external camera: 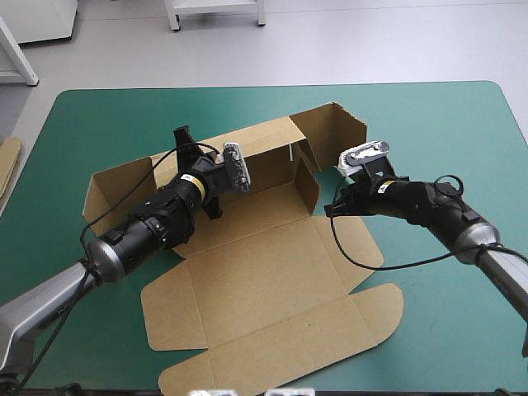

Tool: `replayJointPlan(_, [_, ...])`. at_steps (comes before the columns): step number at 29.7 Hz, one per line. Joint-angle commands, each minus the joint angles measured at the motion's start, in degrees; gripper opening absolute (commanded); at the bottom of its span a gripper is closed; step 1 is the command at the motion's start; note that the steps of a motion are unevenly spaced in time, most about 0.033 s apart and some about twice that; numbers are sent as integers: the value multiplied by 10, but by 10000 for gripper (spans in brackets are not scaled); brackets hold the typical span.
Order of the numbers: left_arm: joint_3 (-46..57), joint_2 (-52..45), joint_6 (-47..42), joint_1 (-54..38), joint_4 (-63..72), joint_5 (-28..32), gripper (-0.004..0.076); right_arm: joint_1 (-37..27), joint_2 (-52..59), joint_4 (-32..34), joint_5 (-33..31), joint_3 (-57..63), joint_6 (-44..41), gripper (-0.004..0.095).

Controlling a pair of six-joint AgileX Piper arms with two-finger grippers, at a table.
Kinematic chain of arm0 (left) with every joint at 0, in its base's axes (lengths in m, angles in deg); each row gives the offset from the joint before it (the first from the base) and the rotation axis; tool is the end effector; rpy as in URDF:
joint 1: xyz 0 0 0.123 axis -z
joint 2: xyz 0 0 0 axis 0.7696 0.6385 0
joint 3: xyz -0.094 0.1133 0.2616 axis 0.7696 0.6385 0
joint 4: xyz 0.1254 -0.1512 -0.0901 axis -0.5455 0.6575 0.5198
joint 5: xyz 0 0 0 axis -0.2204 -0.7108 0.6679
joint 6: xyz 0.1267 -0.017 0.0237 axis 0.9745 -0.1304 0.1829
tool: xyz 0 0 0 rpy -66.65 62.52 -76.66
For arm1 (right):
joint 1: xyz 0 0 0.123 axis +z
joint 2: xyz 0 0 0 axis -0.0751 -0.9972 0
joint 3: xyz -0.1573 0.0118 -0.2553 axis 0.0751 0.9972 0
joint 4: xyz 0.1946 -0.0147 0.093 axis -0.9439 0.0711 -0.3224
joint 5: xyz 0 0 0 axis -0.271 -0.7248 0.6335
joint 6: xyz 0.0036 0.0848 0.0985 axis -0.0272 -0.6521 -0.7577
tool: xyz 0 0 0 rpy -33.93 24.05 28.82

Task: Fold the box

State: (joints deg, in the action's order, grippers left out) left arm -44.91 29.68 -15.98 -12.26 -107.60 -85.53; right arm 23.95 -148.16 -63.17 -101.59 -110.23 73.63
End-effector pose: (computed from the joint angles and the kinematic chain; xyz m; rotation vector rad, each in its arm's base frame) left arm 0.2798 -0.1568 0.3241 1.3730 1.6366 0.5787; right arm 0.2814 0.1211 0.2902 -0.5046 2.2639 0.3331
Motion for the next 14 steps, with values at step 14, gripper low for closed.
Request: replayJointPlan(14, [-7,-13,-17,2,46,2,-8,0,5,-4,24,-19,2,-13])
